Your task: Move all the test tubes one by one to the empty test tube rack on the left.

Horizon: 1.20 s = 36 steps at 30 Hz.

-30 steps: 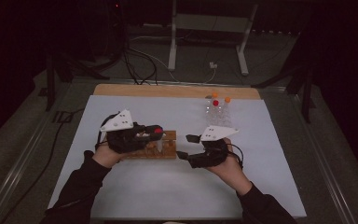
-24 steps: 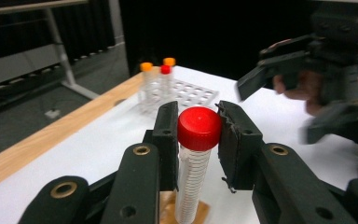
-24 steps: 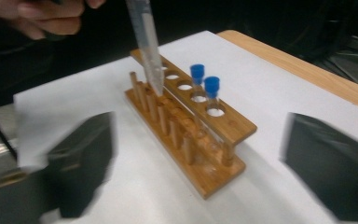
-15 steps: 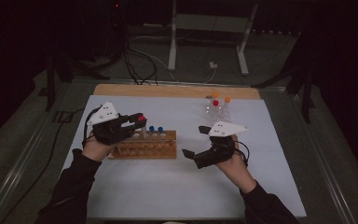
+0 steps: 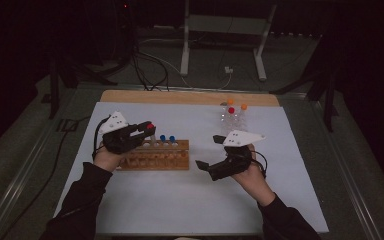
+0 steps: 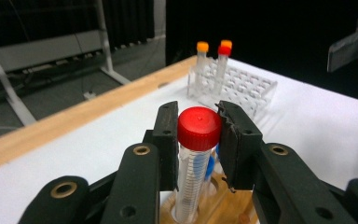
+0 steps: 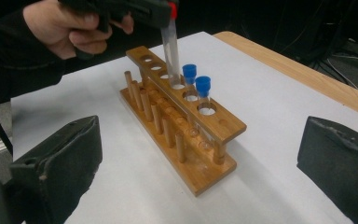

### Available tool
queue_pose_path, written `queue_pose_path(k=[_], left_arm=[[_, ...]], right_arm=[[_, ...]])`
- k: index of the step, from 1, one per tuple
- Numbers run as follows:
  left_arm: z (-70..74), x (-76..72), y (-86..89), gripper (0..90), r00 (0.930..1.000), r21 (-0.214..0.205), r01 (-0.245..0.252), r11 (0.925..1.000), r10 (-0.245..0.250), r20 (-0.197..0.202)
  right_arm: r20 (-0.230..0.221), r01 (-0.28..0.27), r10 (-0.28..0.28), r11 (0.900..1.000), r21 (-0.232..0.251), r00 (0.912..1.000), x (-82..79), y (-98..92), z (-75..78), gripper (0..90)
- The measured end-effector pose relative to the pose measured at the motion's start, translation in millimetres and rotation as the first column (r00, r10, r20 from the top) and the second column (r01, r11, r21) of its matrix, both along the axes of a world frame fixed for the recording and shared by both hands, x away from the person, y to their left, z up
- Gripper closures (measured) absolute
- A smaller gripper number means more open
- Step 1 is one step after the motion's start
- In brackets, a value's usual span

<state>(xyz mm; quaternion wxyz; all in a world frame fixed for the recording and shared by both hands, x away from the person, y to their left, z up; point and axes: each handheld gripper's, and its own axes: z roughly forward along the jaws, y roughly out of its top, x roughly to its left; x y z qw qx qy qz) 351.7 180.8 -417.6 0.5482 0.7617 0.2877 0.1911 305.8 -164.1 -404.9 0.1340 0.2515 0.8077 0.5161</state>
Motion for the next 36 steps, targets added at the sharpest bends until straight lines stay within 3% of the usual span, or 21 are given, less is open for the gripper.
queue_pose_path(k=[5,8,13,20,23,25,36], left_arm=[[-10.2,3.0,-4.6,71.2,0.9994,0.01,-0.002,0.9999,0.003,-0.035],[-15.5,3.5,-8.7,71.2,0.9992,0.04,0.001,0.9992,0.001,-0.041],[-21.0,4.3,-11.5,71.1,0.9986,0.054,-0.001,0.9985,0.004,-0.053],[-29.3,7.5,-10.1,71.0,0.9971,0.041,0.001,0.9992,0.003,-0.076],[-32.7,7.2,-10.5,71.0,0.9978,0.045,0.008,0.999,-0.005,-0.066],[-34.0,7.7,-11.5,70.9,0.9976,0.062,0.012,0.998,-0.008,-0.069],[-31.6,9.3,-9.2,70.5,0.9955,0.072,0.027,0.997,-0.021,-0.092]], right_arm=[[-0.002,-0.007,0.007,0.9999,0.014,1.0,0.4,-1.2,0.8,0.0],[-0.003,-0.01,0.01,0.9997,0.02,0.9999,0.4,-2.1,1.4,0.0],[0.003,-0.008,0.008,0.9999,0.013,1.0,-0.2,-2.0,1.9,0.0],[0.005,-0.01,0.01,0.9999,0.005,0.9999,-0.3,-1.1,0.9,0.0],[0.003,-0.014,0.014,0.9999,0.004,0.9999,-0.7,-0.3,0.6,0.0],[0.005,-0.016,0.016,0.9999,0.003,0.9999,-0.9,-0.3,0.8,0.0],[0.003,-0.016,0.016,0.9999,0.005,0.9999,-0.6,-0.9,1.1,0.0]])
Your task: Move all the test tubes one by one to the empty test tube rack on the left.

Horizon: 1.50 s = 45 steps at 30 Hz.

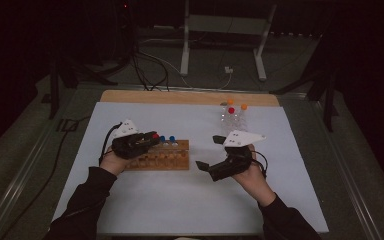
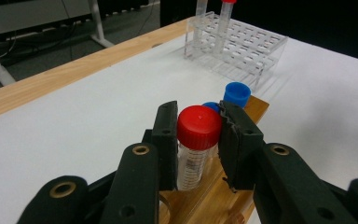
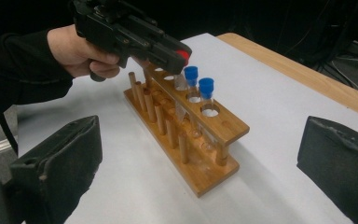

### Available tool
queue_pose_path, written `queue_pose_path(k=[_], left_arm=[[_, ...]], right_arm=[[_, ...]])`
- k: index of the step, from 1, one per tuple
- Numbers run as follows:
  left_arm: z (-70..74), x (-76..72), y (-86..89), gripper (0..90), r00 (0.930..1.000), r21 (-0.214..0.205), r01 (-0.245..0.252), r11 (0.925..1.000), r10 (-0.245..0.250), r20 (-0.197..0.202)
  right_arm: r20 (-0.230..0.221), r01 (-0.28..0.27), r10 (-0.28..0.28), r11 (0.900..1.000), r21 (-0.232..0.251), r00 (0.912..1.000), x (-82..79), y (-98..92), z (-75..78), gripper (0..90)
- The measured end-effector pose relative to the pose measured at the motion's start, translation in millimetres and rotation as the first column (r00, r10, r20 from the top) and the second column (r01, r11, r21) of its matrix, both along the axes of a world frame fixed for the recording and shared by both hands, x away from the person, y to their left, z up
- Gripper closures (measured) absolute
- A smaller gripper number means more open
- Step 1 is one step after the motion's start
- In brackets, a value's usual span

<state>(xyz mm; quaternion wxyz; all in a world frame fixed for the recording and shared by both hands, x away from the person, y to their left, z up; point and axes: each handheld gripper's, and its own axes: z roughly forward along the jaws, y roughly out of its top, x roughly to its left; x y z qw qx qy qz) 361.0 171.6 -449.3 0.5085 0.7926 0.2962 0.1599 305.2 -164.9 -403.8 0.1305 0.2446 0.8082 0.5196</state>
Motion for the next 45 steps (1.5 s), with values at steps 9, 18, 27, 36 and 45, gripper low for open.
queue_pose_path(k=[9,18,27,36,45], left_arm=[[11.1,-5.8,1.6,42.4,0.9981,0.027,0.061,0.9978,-0.061,0.005],[30.1,-15.3,3.1,16.1,0.9953,-0.005,0.092,0.9958,-0.091,0.031],[35.2,-17.7,-1.9,4.0,0.996,-0.035,0.09,0.9954,-0.09,-0.002],[39.1,-20.5,-1.7,3.2,0.9932,-0.069,0.117,0.9908,-0.117,0.005],[40.1,-21.3,-3.5,3.1,0.9936,-0.057,0.112,0.992,-0.112,0.004]], right_arm=[[0.017,0.026,-0.027,0.9995,0.02,0.9995,2.5,-10.2,8.0,0.0],[0.059,0.141,-0.143,0.9892,0.04,0.988,19.1,-47.5,22.6,0.0],[0.007,0.269,-0.269,0.9631,0.007,0.9631,63.1,-78.4,-2.3,5.2],[-0.044,0.397,-0.398,0.9173,-0.036,0.9164,111.3,-85.7,-38.9,36.6],[-0.062,0.453,-0.467,0.8776,-0.155,0.8823,145.3,-78.4,-54.1,58.3]])
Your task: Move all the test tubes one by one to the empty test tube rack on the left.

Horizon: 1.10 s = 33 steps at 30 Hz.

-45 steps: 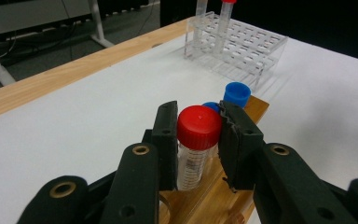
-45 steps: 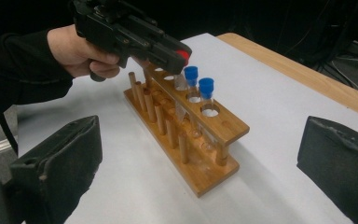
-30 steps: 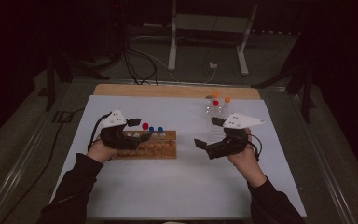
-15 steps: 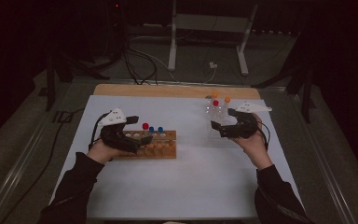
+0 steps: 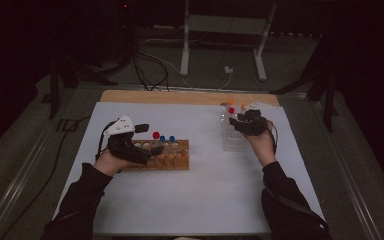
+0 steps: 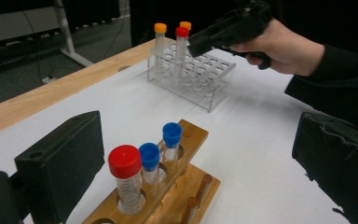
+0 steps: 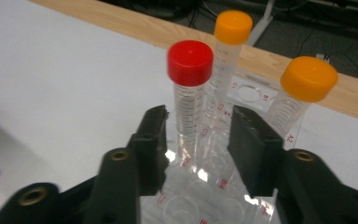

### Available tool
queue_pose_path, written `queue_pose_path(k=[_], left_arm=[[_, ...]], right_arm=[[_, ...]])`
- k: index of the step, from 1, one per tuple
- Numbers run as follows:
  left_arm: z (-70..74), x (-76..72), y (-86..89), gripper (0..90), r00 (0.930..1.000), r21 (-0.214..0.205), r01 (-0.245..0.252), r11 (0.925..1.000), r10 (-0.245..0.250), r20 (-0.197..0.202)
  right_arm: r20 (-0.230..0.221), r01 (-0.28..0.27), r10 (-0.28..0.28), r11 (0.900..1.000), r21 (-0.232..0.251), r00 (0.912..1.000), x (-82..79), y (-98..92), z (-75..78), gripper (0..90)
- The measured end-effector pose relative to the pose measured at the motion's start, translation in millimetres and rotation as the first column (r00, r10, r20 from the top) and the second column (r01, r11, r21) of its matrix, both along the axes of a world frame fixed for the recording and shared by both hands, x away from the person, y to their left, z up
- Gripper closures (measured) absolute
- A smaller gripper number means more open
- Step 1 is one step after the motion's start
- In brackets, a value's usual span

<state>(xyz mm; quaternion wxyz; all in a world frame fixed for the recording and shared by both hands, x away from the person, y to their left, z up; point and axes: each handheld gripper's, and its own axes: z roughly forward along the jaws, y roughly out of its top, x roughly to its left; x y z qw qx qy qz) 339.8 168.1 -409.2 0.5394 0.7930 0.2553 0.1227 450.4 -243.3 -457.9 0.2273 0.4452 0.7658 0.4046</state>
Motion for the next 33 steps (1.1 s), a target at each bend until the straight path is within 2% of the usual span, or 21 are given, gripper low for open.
queue_pose_path(k=[7,11,13,16,26,33], left_arm=[[0.1,-0.6,-0.4,3.1,1.0,0.0,0.001,1.0,-0.001,0.003],[-0.4,-0.2,-0.6,3.1,1.0,0.001,0.004,1.0,-0.004,-0.001],[-0.2,-0.2,-0.4,3.1,1.0,-0.001,0.001,1.0,-0.001,-0.002],[0.0,-0.1,-0.2,3.1,1.0,-0.001,0.002,1.0,-0.002,-0.003],[0.0,-0.6,-1.1,3.1,0.9999,-0.004,0.011,0.9999,-0.011,-0.007],[1.0,-1.4,-2.4,3.1,0.9998,-0.002,0.019,0.9998,-0.019,-0.006]], right_arm=[[-0.036,-0.013,0.013,0.9999,-0.001,0.9993,13.7,4.2,-4.9,65.6],[-0.031,-0.045,0.046,0.9989,0.011,0.9985,14.9,7.8,-5.2,72.4],[-0.022,-0.036,0.036,0.9993,-0.011,0.9991,14.6,9.5,-4.9,74.4],[-0.018,-0.028,0.028,0.9996,0.005,0.9995,13.8,7.7,-2.3,74.8],[0.062,-0.032,0.031,0.9992,0.024,0.9976,0.9,2.1,28.7,75.0],[0.123,-0.064,0.06,0.9974,0.031,0.9906,-15.3,2.6,51.0,74.9]])
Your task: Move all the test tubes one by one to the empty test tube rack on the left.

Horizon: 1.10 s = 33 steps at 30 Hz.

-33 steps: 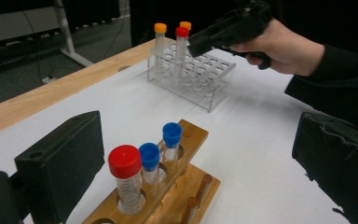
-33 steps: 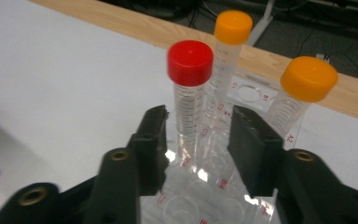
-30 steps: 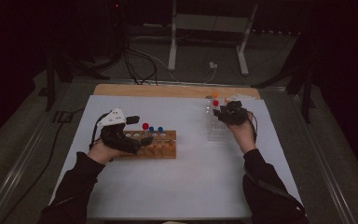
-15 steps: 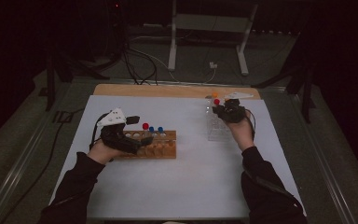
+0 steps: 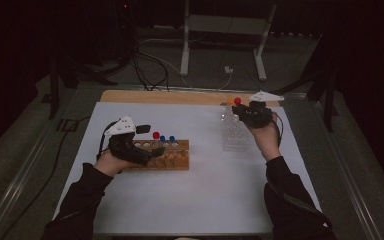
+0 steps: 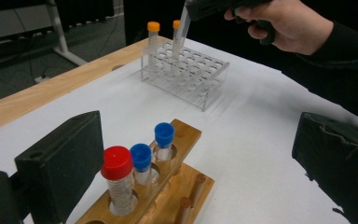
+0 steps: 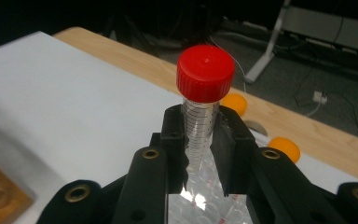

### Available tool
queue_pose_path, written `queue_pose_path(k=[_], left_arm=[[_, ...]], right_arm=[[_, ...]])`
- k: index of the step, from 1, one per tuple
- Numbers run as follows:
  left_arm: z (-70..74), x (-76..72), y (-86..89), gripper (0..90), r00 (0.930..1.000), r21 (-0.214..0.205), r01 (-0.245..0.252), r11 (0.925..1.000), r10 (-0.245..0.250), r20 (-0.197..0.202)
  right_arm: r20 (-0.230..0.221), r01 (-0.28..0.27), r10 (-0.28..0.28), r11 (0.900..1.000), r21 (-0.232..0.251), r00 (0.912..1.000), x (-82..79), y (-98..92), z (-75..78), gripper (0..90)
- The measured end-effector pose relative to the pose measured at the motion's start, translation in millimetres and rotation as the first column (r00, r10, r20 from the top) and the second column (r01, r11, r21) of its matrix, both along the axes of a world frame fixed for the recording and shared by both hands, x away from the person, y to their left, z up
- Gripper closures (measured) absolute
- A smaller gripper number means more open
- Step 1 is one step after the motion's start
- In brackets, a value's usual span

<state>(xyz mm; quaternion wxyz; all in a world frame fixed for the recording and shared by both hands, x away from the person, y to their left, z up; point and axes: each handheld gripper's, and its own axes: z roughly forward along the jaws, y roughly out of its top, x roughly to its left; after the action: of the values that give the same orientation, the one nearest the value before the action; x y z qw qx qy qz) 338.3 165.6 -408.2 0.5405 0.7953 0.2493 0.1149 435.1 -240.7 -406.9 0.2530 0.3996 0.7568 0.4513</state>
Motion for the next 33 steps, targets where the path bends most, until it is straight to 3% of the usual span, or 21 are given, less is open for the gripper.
queue_pose_path(k=[8,16,21,33], left_arm=[[2.3,-3.8,-5.9,3.1,0.9998,-0.005,0.022,0.9997,-0.022,0.002],[3.5,-8.8,-14.9,3.1,0.9983,-0.001,0.058,0.9983,-0.058,-0.003],[2.2,-12.4,-24.0,3.1,0.9968,0.004,0.08,0.9968,-0.08,-0.005],[-6.6,-24.6,-51.9,4.6,0.9848,0.012,0.173,0.9849,-0.172,-0.02]], right_arm=[[0.024,-0.09,0.09,0.9958,0.015,0.9957,-28.2,11.4,6.4,75.0],[-0.014,-0.215,0.216,0.9764,0.018,0.9764,-62.2,27.4,-5.5,75.0],[-0.054,-0.293,0.292,0.9561,-0.001,0.9547,-83.1,40.7,-17.8,75.0],[-0.117,-0.447,0.442,0.894,-0.024,0.8893,-118.9,74.6,-33.0,75.0]])
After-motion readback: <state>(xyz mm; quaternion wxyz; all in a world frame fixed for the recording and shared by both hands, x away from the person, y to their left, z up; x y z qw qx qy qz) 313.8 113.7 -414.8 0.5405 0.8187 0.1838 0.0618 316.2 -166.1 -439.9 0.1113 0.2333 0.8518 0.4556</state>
